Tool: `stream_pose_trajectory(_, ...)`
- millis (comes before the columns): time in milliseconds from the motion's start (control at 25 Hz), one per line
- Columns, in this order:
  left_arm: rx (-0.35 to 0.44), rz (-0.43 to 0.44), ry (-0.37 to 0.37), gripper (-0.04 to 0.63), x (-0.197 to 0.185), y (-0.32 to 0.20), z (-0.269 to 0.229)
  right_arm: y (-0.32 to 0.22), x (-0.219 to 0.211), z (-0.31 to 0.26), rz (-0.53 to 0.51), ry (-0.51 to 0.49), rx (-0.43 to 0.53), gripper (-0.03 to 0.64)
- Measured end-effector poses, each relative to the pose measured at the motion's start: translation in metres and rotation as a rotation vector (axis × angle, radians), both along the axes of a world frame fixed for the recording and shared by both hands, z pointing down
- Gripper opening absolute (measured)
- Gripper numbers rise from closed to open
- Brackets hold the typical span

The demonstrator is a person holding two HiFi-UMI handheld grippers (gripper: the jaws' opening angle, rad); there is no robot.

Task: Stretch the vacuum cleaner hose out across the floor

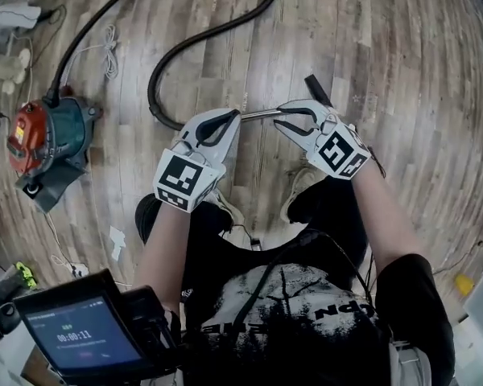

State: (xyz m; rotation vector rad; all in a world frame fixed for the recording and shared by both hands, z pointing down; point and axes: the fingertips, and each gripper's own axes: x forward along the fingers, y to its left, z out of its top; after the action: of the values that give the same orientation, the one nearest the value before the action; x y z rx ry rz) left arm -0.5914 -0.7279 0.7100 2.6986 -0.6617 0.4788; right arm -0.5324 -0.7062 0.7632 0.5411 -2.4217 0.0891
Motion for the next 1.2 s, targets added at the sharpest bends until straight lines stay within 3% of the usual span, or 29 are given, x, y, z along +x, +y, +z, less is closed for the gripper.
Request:
stream_pose_trajectory(160, 0.000, 0.020, 0.026, 0.002, -0.011, -0.019, 0.082, -0.006, -0.030, 0.155, -0.080, 0.149, -0.101, 0.195)
stream_pose_trajectory(360, -0.022, 0.022, 0.032, 0.002, -0.012, -0.022, 0.153, 0.009, -0.038, 0.333, -0.166, 0.372, -0.241, 0.231)
stream_pose_trajectory(480, -0.051, -0.012, 0.046, 0.002, -0.017, -0.018, 0.174, 0.012, -0.025, 0.404, -0.189, 0.509, -0.294, 0.238)
stream_pose_trajectory(680, -0.103, -0.095, 0.048, 0.002, -0.031, -0.005, 0.195, 0.009, -0.016, 0.462, -0.205, 0.632, -0.337, 0.245)
stream_pose_trajectory(960, -0.103, -0.147, 0.042, 0.002, -0.048, 0.013, 0.200, 0.014, -0.023, 0.496, -0.225, 0.678, -0.380, 0.223)
stream_pose_trajectory(1080, -0.103, -0.168, 0.043, 0.002, -0.053, 0.012, 0.197, 0.010, -0.030, 0.503, -0.254, 0.736, -0.358, 0.178)
stream_pose_trajectory(1200, -0.115, -0.180, 0.056, 0.002, -0.055, 0.013, 0.196, 0.011, -0.033, 0.510, -0.269, 0.775, -0.330, 0.184)
